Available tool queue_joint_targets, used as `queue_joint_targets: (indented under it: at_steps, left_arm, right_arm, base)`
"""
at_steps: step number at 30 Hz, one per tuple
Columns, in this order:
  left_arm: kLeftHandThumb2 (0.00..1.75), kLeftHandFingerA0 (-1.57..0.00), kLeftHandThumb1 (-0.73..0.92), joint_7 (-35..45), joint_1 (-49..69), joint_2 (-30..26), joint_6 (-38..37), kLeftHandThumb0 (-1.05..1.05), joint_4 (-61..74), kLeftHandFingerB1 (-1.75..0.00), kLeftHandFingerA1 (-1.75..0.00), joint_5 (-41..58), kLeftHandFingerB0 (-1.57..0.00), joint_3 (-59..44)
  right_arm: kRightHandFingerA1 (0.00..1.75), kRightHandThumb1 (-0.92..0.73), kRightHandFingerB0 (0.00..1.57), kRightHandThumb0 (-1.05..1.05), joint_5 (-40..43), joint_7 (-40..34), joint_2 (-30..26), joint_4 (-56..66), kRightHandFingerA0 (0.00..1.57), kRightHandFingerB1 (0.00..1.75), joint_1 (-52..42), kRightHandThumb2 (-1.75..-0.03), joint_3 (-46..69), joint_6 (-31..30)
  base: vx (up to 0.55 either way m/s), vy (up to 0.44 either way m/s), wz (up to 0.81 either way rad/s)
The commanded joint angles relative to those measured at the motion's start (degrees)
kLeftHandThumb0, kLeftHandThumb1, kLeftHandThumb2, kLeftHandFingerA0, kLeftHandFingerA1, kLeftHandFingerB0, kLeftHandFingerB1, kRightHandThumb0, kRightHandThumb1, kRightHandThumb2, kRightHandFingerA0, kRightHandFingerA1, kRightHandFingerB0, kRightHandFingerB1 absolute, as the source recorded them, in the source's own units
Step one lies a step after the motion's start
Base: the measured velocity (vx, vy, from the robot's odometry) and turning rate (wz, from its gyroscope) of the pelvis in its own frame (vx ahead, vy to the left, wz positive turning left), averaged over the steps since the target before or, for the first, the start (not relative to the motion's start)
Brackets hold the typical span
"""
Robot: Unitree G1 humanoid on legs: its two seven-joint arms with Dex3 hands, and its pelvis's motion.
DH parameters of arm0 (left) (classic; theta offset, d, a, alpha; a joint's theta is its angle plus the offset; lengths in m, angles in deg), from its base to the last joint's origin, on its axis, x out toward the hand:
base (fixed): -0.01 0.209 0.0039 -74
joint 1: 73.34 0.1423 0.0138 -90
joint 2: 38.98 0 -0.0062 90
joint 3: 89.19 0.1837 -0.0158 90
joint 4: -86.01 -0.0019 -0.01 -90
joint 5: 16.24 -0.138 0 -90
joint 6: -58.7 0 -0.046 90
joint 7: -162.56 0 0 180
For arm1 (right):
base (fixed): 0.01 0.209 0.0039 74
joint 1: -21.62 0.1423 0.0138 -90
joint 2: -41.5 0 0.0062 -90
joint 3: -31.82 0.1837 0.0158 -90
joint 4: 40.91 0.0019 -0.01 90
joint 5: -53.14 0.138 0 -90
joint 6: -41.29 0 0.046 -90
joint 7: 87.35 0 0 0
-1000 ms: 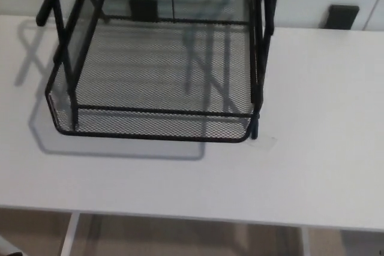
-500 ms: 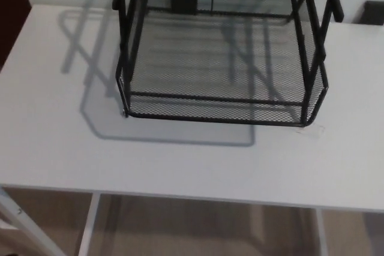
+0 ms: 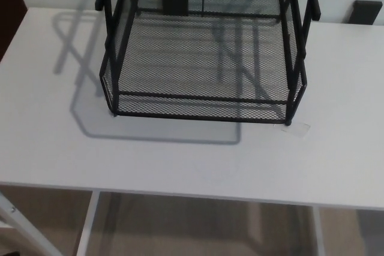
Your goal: The robot walks towards a file tray kept in the middle of a desk and uses its right hand to grab a tray and pulls it out towards itself
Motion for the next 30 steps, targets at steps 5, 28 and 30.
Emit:
queue_joint_targets:
  at_steps: [5, 28, 30]
  left_arm:
    - [0.60, -0.45, 0.45, 0.2, 2.2, -0.1, -0.9, -0.26, 0.8, -0.41, -0.45, -0.4, -0.38, 1.0]
    - [0.60, -0.47, 0.46, 0.2, 2.3, -1.1, -1.2, -0.25, 1.5, -0.41, -0.46, -0.8, -0.38, 1.6]
    - [0.61, -0.46, 0.45, 0.3, 2.3, -1.1, -1.3, -0.28, 0.9, -0.41, -0.46, -0.8, -0.38, 1.6]
  right_arm:
    - [0.55, -0.61, 0.44, -0.32, -0.1, -1.5, 0.1, 5.4, 0.58, 0.47, -4.9, -0.58, 1.2, 5.2]
    - [0.54, -0.62, 0.34, -0.52, -8.7, -5.9, -1.3, 71.6, 0.34, 0.38, 5.9, -0.58, 15.4, 11.0]
    - [0.59, -0.47, 0.18, -0.60, -15.1, -3.7, -2.9, 71.6, 0.27, 0.48, 15.0, -0.82, 13.7, 6.6]
  base:
    - [0.00, 0.000, 0.00]
    - [0.00, 0.000, 0.00]
    - [0.00, 0.000, 0.00]
